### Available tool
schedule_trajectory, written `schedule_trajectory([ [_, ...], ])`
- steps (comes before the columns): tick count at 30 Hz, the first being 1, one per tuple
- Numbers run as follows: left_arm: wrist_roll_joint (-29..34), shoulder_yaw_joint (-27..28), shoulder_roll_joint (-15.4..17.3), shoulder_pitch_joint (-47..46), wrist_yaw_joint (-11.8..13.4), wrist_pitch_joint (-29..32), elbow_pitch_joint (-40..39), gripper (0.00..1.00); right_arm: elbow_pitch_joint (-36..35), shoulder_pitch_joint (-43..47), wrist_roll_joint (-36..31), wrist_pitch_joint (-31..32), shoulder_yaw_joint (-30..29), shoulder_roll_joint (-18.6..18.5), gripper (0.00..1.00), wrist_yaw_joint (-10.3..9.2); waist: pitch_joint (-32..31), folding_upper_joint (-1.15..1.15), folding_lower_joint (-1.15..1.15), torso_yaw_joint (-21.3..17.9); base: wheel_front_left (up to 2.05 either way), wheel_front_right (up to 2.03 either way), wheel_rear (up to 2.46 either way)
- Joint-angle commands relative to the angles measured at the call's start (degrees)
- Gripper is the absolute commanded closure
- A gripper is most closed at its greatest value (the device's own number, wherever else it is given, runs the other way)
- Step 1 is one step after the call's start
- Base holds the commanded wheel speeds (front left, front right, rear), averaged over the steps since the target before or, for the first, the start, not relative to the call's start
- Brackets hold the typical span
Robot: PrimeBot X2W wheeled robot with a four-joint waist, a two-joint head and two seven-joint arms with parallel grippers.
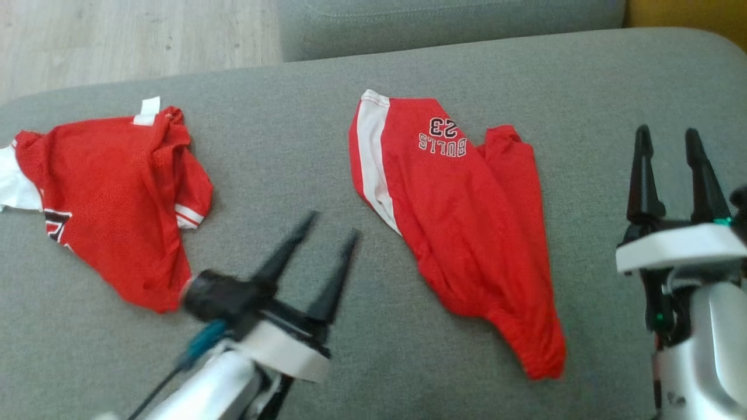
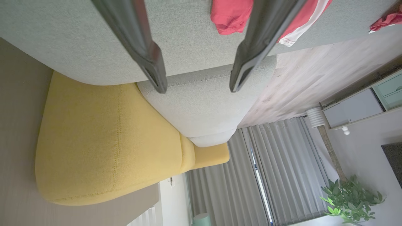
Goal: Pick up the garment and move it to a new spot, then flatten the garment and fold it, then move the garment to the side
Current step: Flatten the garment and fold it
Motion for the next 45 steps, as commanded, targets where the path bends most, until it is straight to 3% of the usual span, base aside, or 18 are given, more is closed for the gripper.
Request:
schedule_trajectory([
  [1,0.7,7.0,0.7,1.5,1.4,-0.3,-4.2,0.00,-3.5,0.5,0.7,-0.8,1.8,0.0,0.00,-0.05,-0.3,0.00,0.00,0.1,0.00,0.00,0.00],
  [5,2.6,19.0,-2.2,8.9,2.5,-0.3,-9.5,0.00,-6.0,4.4,3.2,-1.9,4.4,0.0,0.00,-0.05,-0.5,0.00,0.00,-0.1,0.00,0.00,0.00],
  [8,5.3,27.2,-5.6,13.3,1.7,-0.3,-12.0,0.00,-7.1,7.0,5.3,-3.2,6.8,0.0,0.00,-0.05,-0.1,0.00,0.00,-0.4,0.00,0.00,0.00],
  [14,10.8,34.8,-10.8,17.1,-4.5,-0.3,-11.5,0.00,-6.5,8.3,5.6,-5.0,9.9,0.0,0.00,-0.05,0.7,0.00,0.00,-0.8,0.00,0.00,0.00],
  [19,14.1,37.5,-13.5,17.0,-8.3,-0.3,-9.8,0.00,-6.4,7.4,5.2,-5.4,9.7,0.0,0.00,-0.05,1.1,0.00,0.00,-0.6,0.00,0.00,0.00],
  [29,17.2,37.9,-16.0,16.1,-11.1,-0.3,-6.1,0.00,-3.6,5.0,1.6,-4.8,13.1,0.0,0.00,-0.05,3.6,0.00,0.00,3.3,0.00,0.00,0.00],
  [45,16.3,35.6,-17.5,13.6,-11.9,-0.3,-2.7,0.00,19.8,-9.5,-4.3,6.0,16.8,0.0,0.00,-0.05,6.6,0.00,0.00,13.8,0.00,0.00,0.00],
])
